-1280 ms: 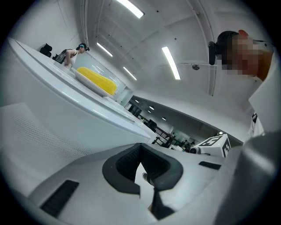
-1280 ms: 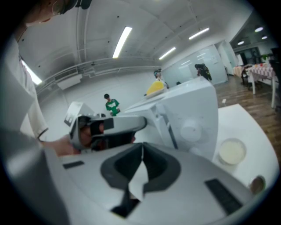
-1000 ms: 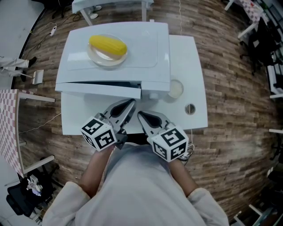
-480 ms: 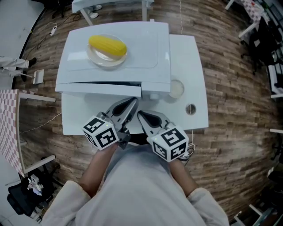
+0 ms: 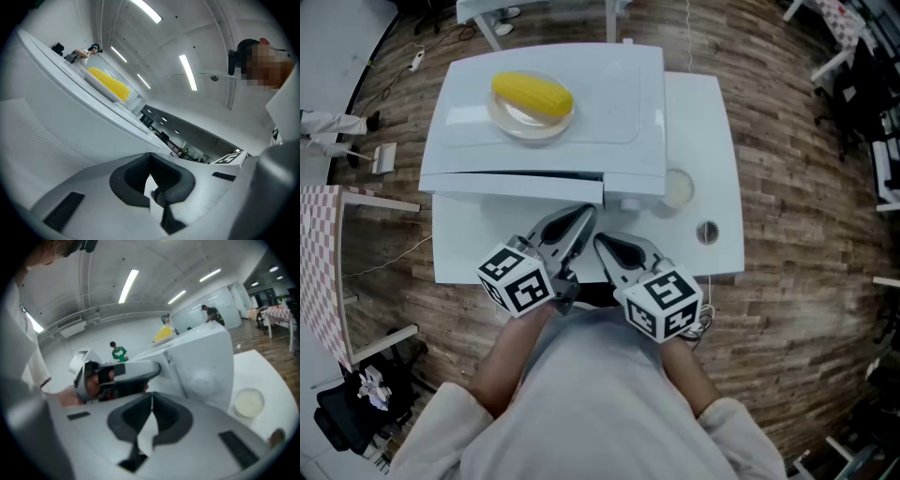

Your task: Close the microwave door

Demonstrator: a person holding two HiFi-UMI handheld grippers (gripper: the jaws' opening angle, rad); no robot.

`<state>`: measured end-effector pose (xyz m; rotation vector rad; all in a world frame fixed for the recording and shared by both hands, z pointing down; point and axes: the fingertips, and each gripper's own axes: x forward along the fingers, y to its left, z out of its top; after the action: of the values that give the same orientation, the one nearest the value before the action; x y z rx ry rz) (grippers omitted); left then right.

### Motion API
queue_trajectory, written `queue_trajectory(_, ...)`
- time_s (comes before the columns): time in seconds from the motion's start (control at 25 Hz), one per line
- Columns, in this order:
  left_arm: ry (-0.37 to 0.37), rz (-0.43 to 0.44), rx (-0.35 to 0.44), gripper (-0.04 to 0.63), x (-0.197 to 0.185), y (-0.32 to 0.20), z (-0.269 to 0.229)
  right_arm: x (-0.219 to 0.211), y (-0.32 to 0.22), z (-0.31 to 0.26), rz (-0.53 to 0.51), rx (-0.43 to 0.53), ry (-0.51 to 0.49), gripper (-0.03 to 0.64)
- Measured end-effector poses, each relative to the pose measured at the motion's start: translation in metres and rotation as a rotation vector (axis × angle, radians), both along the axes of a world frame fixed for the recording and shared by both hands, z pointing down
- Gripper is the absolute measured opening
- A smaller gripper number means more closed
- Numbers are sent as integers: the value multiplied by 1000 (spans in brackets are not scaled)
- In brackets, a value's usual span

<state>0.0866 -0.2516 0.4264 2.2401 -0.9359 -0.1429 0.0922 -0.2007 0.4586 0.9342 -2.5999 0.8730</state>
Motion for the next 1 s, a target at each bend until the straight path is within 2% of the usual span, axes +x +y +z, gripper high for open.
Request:
queue_trajectory(0.44,-2,-6,7,18,3,-8,1,1,-2,0,13,-3,-3,23)
queue_trajectory(0.56,25,-24,2,18,3,-17,0,-1,-3,0,16,-1,-4,23)
queue_trajectory(0.76,4,28,32,18,5,-17,-3,0,-2,-1,18,2,3,23)
queue_trajectory(1.0,35,14,15,18,5,-15,-4,4,-7,-8,38,18,4,23)
